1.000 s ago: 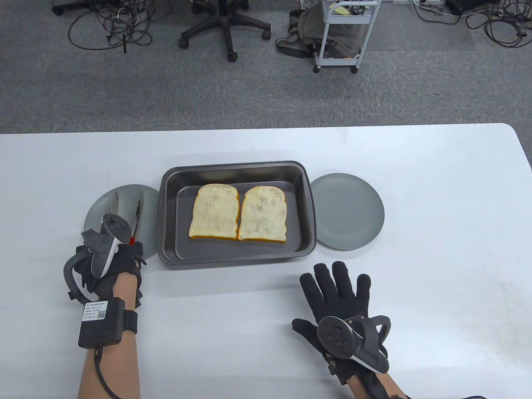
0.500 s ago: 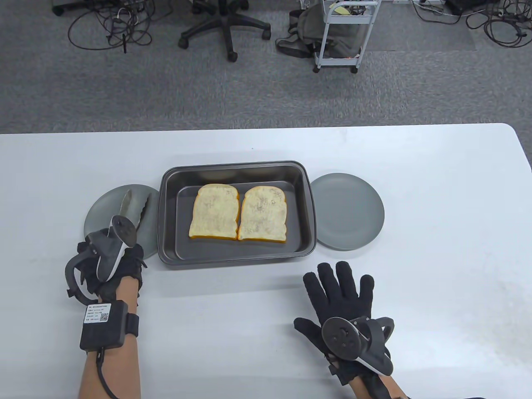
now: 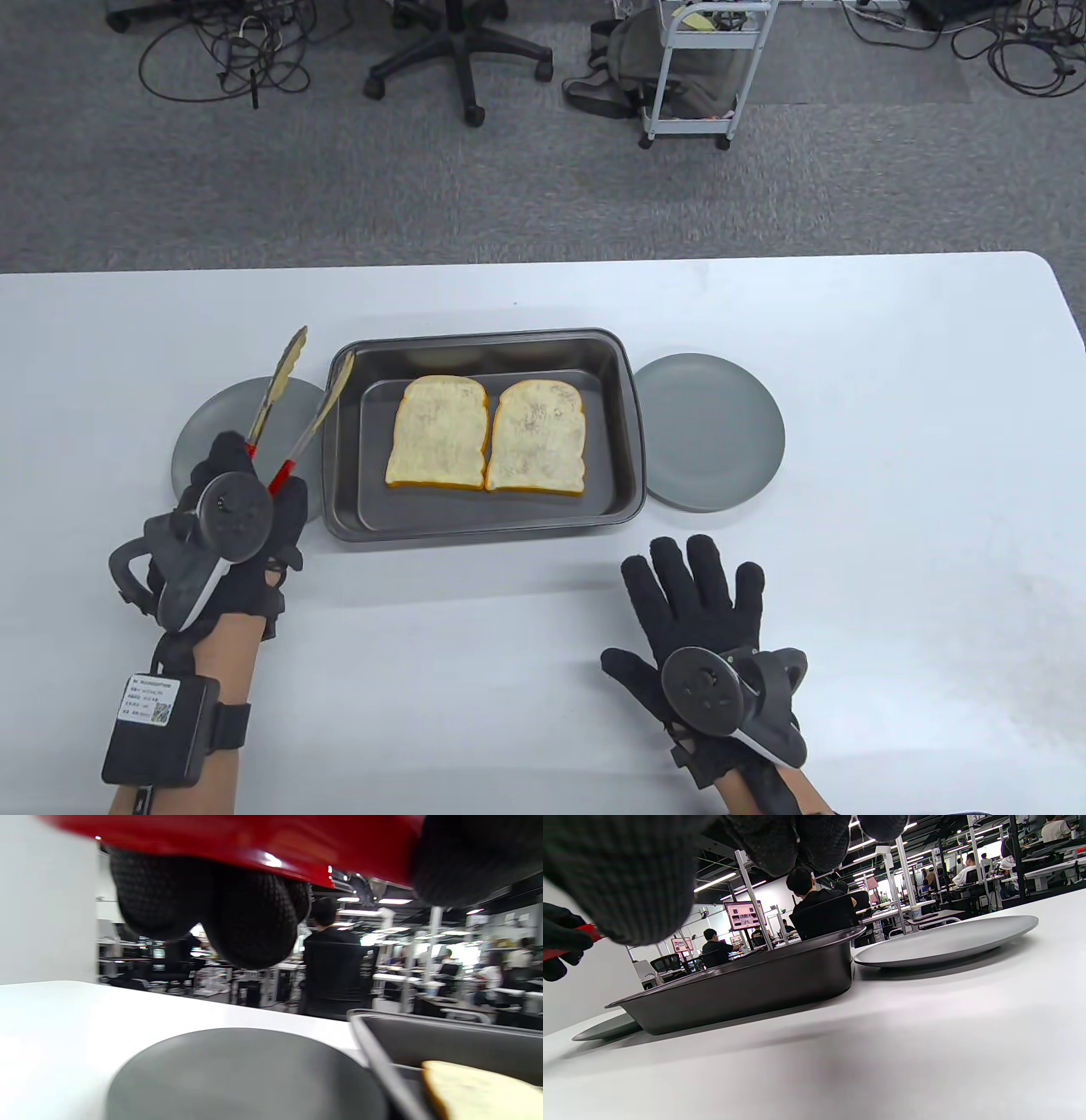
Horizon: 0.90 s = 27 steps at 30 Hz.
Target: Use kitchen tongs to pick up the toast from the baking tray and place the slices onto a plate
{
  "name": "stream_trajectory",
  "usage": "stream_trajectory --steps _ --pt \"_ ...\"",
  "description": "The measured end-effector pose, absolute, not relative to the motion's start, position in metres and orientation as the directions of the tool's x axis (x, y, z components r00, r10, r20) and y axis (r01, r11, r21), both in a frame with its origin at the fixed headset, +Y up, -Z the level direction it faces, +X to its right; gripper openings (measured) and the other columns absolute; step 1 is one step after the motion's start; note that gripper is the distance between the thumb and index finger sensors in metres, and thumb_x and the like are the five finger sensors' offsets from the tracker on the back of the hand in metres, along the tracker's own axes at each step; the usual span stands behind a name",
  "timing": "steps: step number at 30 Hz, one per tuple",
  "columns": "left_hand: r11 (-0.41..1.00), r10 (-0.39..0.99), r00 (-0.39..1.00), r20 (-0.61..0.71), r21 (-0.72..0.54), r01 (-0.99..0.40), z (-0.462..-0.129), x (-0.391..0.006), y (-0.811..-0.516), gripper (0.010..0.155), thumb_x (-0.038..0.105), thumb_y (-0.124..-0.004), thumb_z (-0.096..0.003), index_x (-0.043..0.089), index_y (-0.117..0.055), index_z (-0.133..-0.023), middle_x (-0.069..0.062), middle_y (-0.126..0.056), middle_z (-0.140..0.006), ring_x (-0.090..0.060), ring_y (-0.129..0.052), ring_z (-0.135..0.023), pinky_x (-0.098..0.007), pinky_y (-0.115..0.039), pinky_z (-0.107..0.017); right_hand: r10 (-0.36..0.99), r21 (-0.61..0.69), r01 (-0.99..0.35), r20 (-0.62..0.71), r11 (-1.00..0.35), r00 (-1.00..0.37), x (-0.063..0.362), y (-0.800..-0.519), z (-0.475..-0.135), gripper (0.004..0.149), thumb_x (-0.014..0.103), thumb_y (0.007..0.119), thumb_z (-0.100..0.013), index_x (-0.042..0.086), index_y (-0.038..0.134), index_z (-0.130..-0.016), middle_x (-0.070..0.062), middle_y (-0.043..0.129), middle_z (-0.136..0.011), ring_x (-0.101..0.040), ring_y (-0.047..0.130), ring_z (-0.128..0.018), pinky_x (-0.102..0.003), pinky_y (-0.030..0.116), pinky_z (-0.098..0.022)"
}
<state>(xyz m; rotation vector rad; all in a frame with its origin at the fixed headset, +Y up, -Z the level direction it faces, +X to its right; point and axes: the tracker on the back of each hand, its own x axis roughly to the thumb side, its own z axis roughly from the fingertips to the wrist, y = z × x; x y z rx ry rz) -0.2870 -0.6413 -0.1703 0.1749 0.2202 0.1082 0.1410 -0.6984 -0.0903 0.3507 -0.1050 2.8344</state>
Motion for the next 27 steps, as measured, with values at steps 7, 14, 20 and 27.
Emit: stream_trajectory --steps 7,14,20,27 --pt "0.970 0.097 0.993 -0.062 0.230 -0.080 -0.136 -0.256 -0.637 0.091 0.068 -0.086 -0.0385 0.013 -0.052 -0.103 -0.011 -0.086 -0.089 -0.023 -0.108 -0.047 -0.034 -0.100 -0.033 0.283 -0.030 -0.300 0.246 -0.954 -0.927 0.142 -0.698 -0.090 0.089 0.064 0.086 -0.032 0.028 0.055 -0.108 -0.009 0.048 -0.120 -0.044 0.040 -0.112 -0.078 0.029 -0.072" --pt "0.968 0.101 0.995 -0.026 0.236 -0.092 -0.112 -0.238 -0.654 0.093 0.067 -0.087 -0.0327 0.011 -0.057 -0.101 -0.012 -0.091 -0.087 -0.022 -0.111 -0.043 -0.032 -0.103 -0.029 0.287 -0.014 -0.299 0.243 -0.954 -0.927 0.143 -0.699 -0.090 0.089 0.064 0.086 -0.032 0.027 0.055 -0.108 -0.009 0.048 -0.120 -0.045 0.041 -0.112 -0.078 0.029 -0.073" --pt "0.960 0.104 0.994 -0.028 0.265 -0.093 -0.105 -0.237 -0.668 0.095 0.068 -0.087 -0.0307 0.011 -0.059 -0.101 -0.012 -0.092 -0.086 -0.022 -0.112 -0.044 -0.032 -0.104 -0.029 0.293 -0.003 -0.302 0.237 -0.953 -0.926 0.144 -0.699 -0.091 0.089 0.064 0.086 -0.032 0.027 0.055 -0.108 -0.009 0.049 -0.120 -0.044 0.042 -0.112 -0.078 0.030 -0.073" --pt "0.958 0.044 0.999 -0.014 0.286 -0.038 -0.098 -0.240 -0.678 0.099 0.074 -0.087 -0.0295 0.013 -0.060 -0.102 -0.016 -0.084 -0.093 -0.017 -0.113 -0.046 -0.026 -0.107 -0.030 0.311 0.032 -0.312 0.206 -0.950 -0.928 0.148 -0.704 -0.097 0.089 0.064 0.086 -0.033 0.027 0.055 -0.108 -0.010 0.049 -0.119 -0.044 0.043 -0.111 -0.078 0.031 -0.073"
